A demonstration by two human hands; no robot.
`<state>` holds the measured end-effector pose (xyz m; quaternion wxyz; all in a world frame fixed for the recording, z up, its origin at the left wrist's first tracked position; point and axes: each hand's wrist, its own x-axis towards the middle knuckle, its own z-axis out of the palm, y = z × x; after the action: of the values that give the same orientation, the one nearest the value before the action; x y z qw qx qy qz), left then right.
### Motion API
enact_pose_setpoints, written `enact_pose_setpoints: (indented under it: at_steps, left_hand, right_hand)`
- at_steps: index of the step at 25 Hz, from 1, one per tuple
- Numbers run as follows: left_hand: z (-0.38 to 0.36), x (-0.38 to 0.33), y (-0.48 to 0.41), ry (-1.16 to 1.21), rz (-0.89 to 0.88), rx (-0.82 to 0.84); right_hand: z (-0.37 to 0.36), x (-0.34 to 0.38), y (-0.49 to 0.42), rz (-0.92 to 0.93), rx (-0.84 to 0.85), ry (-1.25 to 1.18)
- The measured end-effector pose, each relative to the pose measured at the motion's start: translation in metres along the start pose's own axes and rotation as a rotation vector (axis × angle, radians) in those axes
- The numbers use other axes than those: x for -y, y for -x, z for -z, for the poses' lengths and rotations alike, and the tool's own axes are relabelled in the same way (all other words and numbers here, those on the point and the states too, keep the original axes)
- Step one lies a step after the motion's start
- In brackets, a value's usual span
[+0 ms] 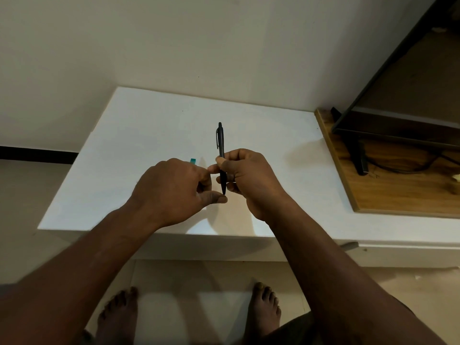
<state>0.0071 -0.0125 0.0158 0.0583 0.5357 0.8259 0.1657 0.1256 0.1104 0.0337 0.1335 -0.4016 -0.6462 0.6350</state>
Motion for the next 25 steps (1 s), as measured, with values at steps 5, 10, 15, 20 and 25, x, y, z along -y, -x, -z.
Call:
enact_pose_setpoints:
  at_steps: [5,10,15,20,25]
  left_hand:
    - [-0.004,0.008,-0.001,-0.035,0.08,0.003]
    - [-0.006,0.015,-0.004,0.025,0.158,-0.098]
    - [-0.012,0.024,-0.004,-0.008,0.238,-0.098]
    - [-0.02,0.031,-0.004,-0.124,0.237,-0.05]
    - [-0.025,0.031,-0.001,-0.164,0.193,-0.004]
  right_hand:
    - [0.004,-0.011,-0.008,0.11,-0.154,0.289]
    - [0.004,-0.02,-0.012,0.139,-0.227,0.473]
    - [0.0,-0.03,-0.017,0.124,-0.229,0.581]
    - [-0.004,-0.036,-0.018,0.123,-0.237,0.671]
    - [-0.004,-0.037,-0.019,0.13,-0.289,0.744]
